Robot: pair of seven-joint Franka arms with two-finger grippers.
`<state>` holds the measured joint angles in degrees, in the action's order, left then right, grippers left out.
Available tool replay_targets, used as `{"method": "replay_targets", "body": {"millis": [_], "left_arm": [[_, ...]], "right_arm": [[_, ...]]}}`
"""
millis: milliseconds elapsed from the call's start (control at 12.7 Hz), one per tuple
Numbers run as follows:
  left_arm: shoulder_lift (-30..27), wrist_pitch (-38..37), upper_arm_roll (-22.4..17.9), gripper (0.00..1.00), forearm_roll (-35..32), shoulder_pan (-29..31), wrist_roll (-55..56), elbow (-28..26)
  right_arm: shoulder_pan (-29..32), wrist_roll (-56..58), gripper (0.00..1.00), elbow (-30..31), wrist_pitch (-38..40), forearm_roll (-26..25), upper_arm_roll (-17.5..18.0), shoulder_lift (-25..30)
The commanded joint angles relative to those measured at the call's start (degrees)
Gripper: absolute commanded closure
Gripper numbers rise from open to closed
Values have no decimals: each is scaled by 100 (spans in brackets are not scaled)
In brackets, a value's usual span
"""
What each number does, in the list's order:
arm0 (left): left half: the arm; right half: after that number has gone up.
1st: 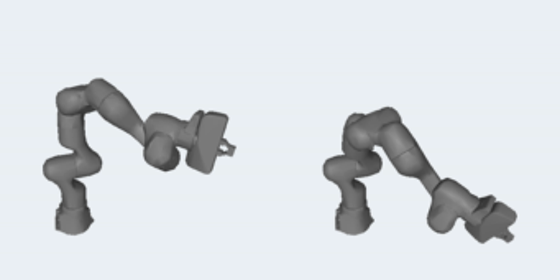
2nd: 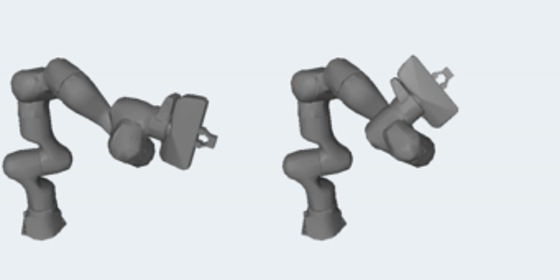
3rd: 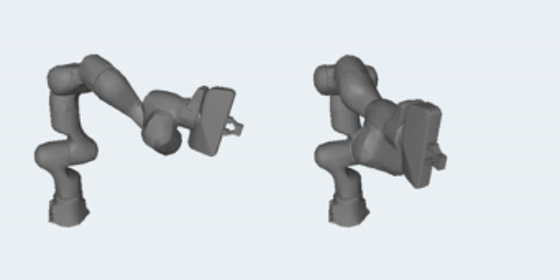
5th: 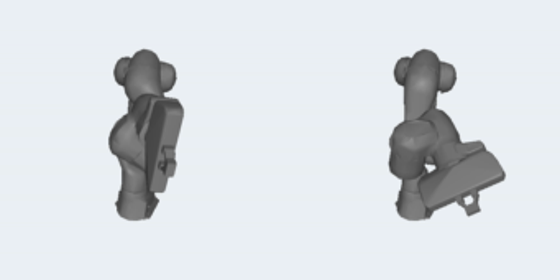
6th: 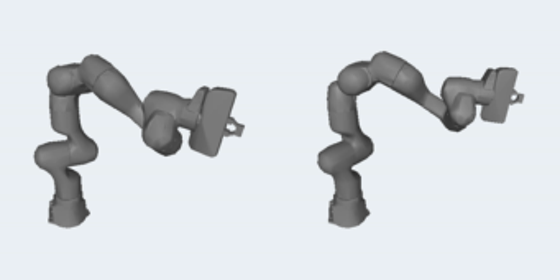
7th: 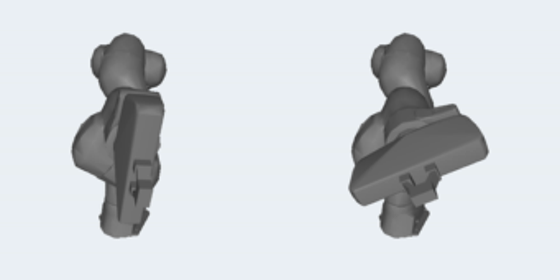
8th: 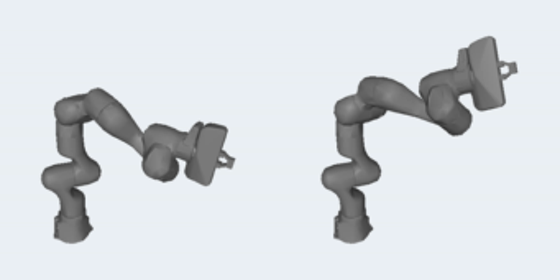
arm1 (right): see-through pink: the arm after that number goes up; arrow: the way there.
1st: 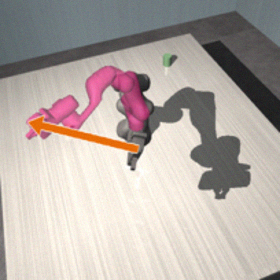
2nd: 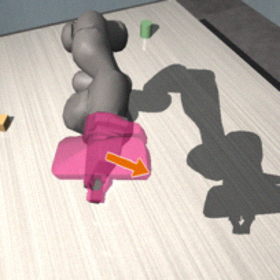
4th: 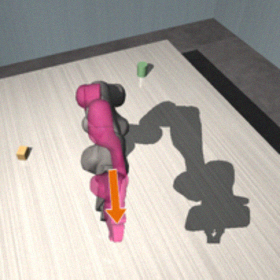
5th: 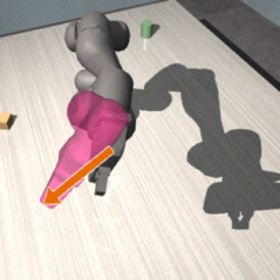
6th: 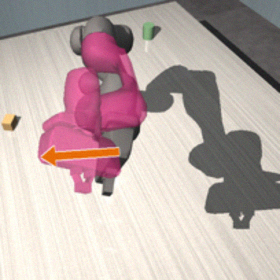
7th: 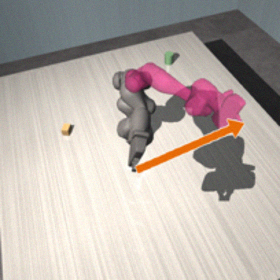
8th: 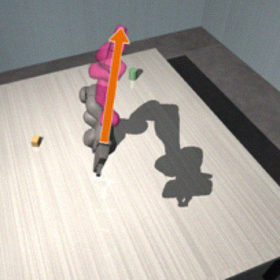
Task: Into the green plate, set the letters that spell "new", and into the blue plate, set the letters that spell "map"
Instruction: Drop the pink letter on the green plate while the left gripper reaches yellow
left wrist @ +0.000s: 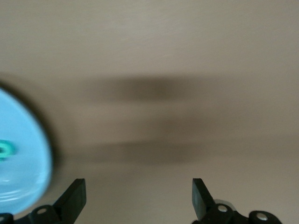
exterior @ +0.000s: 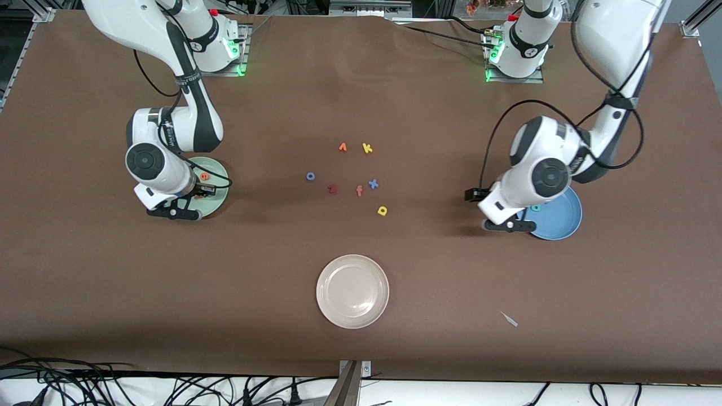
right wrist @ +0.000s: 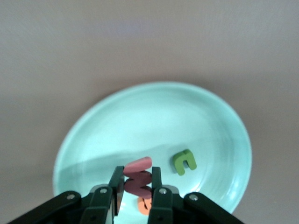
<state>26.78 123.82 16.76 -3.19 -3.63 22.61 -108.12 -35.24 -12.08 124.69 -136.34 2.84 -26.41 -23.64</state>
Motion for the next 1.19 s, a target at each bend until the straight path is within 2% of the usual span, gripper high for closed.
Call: {"method": "replay_targets", "body": {"millis": [0,79,158,237,316,553,711,948,1106], "left_arm": [[274,465,-41,0,126,-522,908,213],[353,737,-41,0,126,-698,1286,221],[432,966,-41,0,126,-857,1629,230],[520,1020,-41,0,117,-998,1841,335],[634,1021,-50,0,117,-1138,2061,510],[994,1021,-50,0,47,-1516,2703,1002],[1188,1021,-67,0,38,-1701,2950,1231],[1417,1030,-102,0,12,-1869,3248,1425],[1513,1038,-111,0,3,-1948,3477,1539]], "right_arm": [[-62,-22,77,424,-279,15,-31,272],[-62,-14,57,389,-279,24,-31,272],[-62,-14,28,345,-279,24,-31,281],[-62,-14,10,249,-253,24,-31,307],[-62,-5,2,83,-183,24,-22,324],[-71,30,1,-689,623,24,-5,307],[-45,100,1,-1496,1457,33,-31,290],[52,293,1,-3077,2871,68,-58,281],[166,495,1,-3599,3498,112,-58,281]]}}
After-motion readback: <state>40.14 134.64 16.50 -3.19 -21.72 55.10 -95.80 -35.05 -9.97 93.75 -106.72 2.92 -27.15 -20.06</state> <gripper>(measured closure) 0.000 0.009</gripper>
